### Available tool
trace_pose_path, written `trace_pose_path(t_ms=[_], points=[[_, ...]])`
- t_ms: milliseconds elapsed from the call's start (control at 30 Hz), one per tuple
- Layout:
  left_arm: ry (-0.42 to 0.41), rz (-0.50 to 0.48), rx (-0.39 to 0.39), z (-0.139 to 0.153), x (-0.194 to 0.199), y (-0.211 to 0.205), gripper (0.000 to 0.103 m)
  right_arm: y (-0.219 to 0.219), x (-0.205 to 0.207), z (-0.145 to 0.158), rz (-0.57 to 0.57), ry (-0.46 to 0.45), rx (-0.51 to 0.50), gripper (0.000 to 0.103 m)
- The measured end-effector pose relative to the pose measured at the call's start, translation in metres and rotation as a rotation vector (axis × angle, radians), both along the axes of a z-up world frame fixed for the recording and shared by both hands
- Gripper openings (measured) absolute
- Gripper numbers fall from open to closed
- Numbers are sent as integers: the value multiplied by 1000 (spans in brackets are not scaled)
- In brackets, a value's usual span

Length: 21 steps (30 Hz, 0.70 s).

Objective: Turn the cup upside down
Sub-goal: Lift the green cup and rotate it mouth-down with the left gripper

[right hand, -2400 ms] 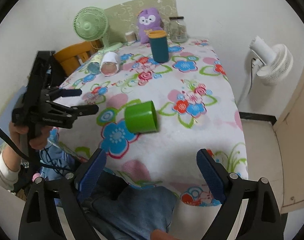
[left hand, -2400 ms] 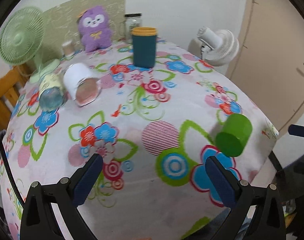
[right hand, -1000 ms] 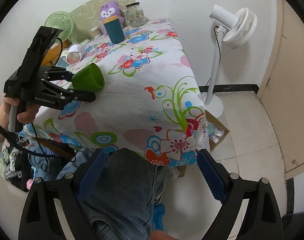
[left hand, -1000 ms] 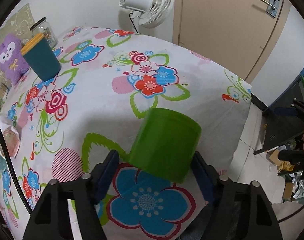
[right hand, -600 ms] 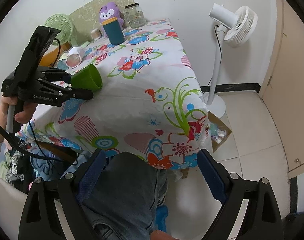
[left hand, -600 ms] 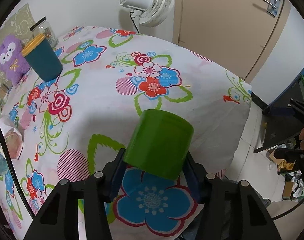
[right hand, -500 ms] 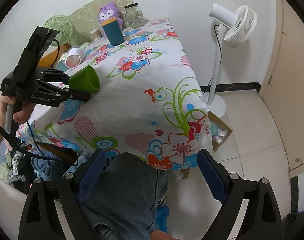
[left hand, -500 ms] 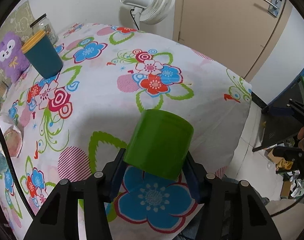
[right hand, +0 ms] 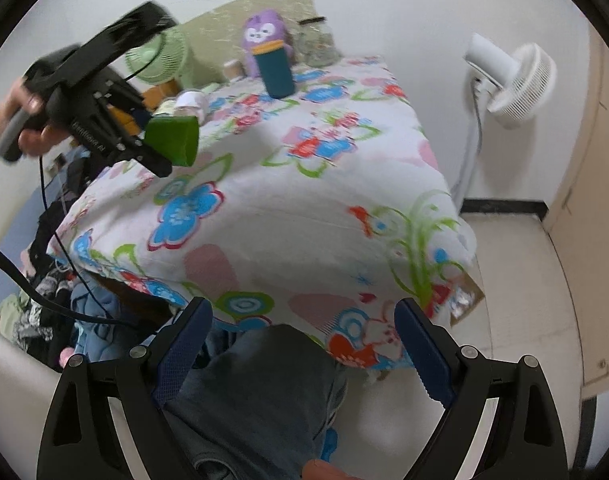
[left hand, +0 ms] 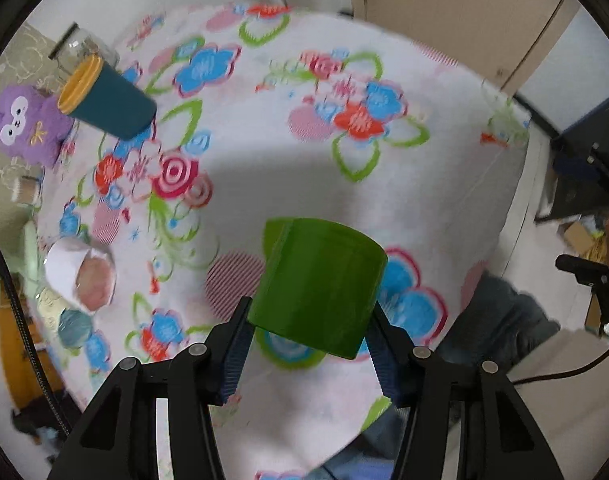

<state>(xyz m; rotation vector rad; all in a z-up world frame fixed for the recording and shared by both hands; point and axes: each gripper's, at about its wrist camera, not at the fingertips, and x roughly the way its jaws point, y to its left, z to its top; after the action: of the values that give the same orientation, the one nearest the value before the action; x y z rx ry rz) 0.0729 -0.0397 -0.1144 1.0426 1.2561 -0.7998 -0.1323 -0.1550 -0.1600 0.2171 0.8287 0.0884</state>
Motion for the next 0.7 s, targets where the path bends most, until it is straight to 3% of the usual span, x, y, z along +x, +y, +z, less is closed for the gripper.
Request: trace_pose_path(t_ms=[233,400,700], points=[[7,-35,236,-13,-1,-2,56,17,13,5,79,-59,1,94],[6,-76,364,-23,-9,-4,56,22,21,6,101,-87,51,94],[-6,-109,418,-33,-13,-17,56,28,25,6,121,-122,107,94]])
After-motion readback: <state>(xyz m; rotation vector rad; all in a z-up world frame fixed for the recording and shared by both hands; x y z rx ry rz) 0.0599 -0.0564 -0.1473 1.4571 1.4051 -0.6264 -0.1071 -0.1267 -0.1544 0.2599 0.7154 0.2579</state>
